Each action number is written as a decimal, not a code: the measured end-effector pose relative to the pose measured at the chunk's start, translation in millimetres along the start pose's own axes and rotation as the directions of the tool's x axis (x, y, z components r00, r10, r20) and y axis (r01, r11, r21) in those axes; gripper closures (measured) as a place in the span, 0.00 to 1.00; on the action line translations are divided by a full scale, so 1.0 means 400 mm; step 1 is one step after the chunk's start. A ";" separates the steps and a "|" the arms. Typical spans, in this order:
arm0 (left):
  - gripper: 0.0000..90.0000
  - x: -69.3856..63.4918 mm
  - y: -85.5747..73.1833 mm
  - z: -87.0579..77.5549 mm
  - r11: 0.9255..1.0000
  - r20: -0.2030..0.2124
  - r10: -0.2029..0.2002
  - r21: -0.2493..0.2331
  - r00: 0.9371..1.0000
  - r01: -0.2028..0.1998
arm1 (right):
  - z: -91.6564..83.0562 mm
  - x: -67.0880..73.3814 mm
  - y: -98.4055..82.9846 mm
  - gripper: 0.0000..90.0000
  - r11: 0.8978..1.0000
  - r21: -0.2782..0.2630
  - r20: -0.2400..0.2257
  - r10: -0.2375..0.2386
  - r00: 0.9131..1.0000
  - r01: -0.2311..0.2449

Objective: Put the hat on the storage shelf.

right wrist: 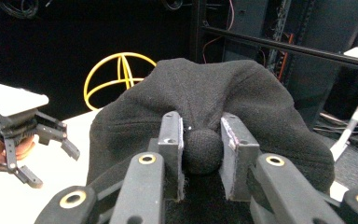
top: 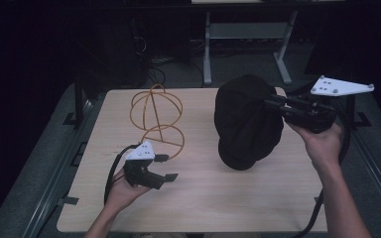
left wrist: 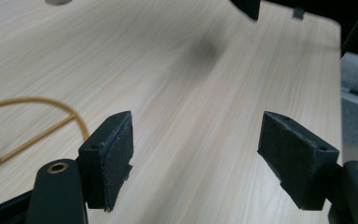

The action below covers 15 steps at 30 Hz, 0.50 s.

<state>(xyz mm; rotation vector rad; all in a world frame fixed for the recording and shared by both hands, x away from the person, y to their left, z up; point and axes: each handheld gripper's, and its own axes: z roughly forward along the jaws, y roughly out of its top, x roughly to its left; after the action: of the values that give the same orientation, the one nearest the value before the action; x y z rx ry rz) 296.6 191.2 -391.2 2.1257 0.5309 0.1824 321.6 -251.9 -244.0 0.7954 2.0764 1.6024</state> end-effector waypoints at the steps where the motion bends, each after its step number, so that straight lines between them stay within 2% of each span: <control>1: 0.29 0.002 -0.004 -0.005 1.000 -0.002 -0.005 -0.010 1.000 0.005 | 0.004 0.000 0.003 0.80 1.000 0.000 -0.004 0.000 1.000 0.000; 9: 0.29 0.010 -0.021 -0.019 1.000 -0.032 -0.016 -0.011 0.999 0.015 | 0.044 0.005 0.045 0.80 1.000 0.001 -0.030 -0.019 0.999 0.019; 15: 0.28 0.015 -0.026 -0.013 1.000 -0.035 -0.017 -0.011 0.999 0.017 | 0.074 0.009 0.077 0.80 0.999 0.006 -0.047 -0.039 0.998 0.039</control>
<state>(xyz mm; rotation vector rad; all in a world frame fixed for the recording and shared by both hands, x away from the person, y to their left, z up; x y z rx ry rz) 297.2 203.0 -397.0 2.1100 0.5669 0.2129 343.0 -222.2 -222.1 0.7217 2.1176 1.6091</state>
